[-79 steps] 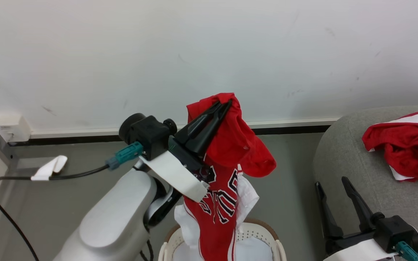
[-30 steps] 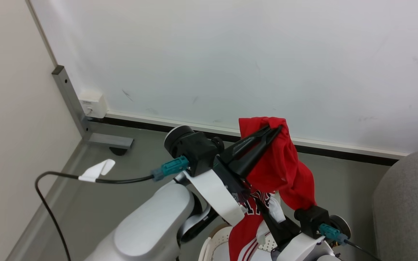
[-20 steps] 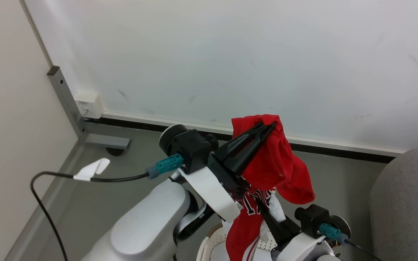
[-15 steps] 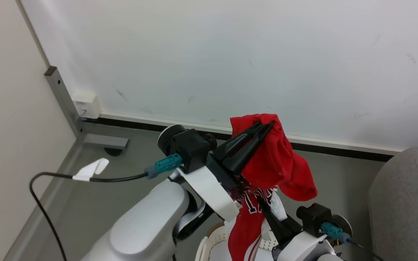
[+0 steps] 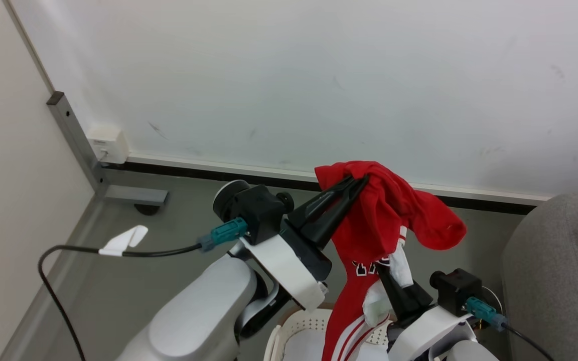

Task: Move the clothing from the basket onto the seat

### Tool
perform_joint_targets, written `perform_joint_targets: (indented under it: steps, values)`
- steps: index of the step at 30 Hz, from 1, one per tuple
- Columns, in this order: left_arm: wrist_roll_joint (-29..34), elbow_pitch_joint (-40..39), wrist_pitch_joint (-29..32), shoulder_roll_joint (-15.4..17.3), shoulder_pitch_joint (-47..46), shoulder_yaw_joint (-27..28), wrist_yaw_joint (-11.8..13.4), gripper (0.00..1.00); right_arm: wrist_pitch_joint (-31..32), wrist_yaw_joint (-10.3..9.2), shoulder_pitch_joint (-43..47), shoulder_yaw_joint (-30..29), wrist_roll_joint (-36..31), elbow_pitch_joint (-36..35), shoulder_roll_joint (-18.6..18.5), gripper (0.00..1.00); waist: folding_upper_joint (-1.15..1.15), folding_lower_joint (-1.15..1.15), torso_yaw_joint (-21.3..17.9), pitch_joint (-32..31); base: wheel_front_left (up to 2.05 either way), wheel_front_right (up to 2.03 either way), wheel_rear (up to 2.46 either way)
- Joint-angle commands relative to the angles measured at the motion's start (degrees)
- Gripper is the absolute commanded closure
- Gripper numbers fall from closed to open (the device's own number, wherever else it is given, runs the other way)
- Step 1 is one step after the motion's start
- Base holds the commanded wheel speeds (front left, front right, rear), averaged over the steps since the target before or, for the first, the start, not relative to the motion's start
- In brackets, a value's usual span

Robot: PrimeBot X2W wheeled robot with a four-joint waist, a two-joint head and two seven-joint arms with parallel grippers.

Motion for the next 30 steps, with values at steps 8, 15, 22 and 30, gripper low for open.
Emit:
perform_joint_targets:
  steps: [8, 15, 22, 30]
  values:
    - [-0.63, 1.08, -0.01, 0.68, 2.24, -0.94, 0.01, 0.79, -0.13, -0.13, 1.62, -5.35, -1.43, -3.69, -0.53, 1.00, 0.00, 0.00, -2.30, 0.39, 0.00, 0.00, 0.00]
    - [-0.86, 0.87, 0.00, 0.94, 4.12, -1.92, 0.13, 0.00, -0.13, -0.13, 2.63, -11.32, -2.55, -8.10, -2.02, 1.00, 0.00, 0.00, -7.25, 1.03, 0.00, 0.00, 0.00]
    - [0.40, -0.94, -0.01, 1.56, 7.31, -1.85, 0.40, 0.00, -0.13, -0.13, 3.01, -17.35, -3.84, -12.39, -3.99, 1.00, 0.00, 0.00, -14.25, 1.75, 0.00, 0.00, 0.00]
    - [2.03, -2.31, -0.01, 2.21, 10.77, -1.98, 0.08, 0.00, -0.13, -0.13, 4.00, -23.85, -3.91, -17.46, -5.52, 1.00, 0.00, 0.00, -22.94, 3.67, 0.00, 0.00, 0.00]
